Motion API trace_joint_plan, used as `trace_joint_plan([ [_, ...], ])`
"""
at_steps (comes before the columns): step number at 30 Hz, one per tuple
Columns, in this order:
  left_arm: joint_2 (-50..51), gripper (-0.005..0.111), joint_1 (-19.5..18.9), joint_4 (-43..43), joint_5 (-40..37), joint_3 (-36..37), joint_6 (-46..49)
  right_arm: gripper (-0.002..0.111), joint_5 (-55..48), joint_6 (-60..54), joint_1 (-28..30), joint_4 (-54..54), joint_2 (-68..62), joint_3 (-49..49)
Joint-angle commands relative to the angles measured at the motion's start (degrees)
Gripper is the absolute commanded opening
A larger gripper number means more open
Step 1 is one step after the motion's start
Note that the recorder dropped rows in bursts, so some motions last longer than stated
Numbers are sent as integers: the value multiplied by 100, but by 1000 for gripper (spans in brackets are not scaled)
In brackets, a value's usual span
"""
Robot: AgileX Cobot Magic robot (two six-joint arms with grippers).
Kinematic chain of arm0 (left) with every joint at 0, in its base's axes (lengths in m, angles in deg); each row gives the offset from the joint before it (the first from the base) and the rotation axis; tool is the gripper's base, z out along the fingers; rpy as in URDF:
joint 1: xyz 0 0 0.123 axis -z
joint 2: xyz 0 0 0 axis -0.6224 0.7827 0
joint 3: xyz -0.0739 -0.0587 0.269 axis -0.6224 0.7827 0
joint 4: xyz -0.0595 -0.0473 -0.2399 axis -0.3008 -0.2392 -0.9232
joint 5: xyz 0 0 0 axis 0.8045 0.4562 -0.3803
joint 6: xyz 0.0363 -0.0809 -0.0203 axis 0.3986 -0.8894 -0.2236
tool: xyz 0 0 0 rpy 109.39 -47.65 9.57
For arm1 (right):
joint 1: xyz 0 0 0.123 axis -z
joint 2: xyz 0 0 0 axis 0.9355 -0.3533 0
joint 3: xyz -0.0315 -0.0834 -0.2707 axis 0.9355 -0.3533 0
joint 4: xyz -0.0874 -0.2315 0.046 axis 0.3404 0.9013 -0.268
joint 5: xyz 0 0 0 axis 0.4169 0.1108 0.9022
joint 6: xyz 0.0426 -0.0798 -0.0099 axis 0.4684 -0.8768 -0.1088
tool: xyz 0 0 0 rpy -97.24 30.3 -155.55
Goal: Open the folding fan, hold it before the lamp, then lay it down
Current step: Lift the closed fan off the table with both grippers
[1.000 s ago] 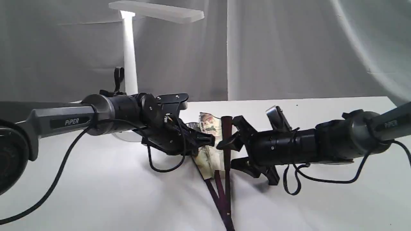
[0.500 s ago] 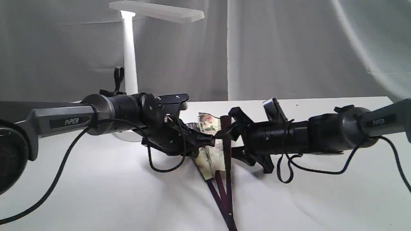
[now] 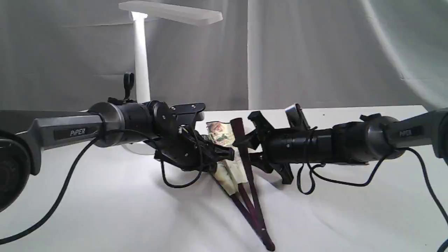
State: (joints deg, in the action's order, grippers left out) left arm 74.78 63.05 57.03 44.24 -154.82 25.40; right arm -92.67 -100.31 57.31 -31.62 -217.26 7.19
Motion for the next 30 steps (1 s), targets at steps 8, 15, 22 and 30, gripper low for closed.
trace_joint_plan([
  [8, -16, 18, 6, -1, -186, 1, 7, 0, 319, -33, 8, 264, -182, -32],
  [15, -430, 23, 6, 455, -673, -16, 18, 0, 8, -128, 8, 300, -182, -32],
  [22, -886, 24, 6, 609, -1217, -16, -54, 0, -634, -178, 19, 314, -182, -32],
  [30, -1203, 24, -266, 537, -1576, 242, -54, 0, -1372, -280, 227, 601, 10, -32],
])
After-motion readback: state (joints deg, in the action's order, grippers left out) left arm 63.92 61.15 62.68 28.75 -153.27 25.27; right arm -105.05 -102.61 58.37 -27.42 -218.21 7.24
